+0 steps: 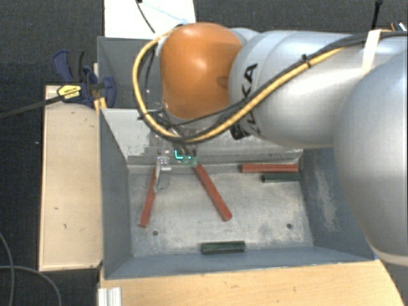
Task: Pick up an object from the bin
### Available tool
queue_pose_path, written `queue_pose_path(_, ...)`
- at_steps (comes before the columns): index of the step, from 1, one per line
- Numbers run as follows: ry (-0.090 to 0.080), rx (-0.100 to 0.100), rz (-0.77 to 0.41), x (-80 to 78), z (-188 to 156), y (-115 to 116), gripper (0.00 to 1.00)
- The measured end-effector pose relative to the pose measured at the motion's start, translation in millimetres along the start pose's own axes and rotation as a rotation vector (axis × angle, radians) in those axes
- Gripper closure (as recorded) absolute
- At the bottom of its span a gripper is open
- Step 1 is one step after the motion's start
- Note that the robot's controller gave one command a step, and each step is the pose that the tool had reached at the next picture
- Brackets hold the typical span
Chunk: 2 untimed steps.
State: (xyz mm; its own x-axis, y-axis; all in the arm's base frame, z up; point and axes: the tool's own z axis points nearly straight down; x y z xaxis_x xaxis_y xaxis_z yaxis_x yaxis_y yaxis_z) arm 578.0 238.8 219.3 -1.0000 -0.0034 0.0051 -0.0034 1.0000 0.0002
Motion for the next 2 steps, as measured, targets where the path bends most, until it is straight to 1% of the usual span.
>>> queue_pose_path(1,-0.003,0.001,-0.498,-4.0,60.4,15.2,0.00)
queue_pose_path(2,-0.004,0.002,-0.903,-3.2,103.0,1.3,0.00)
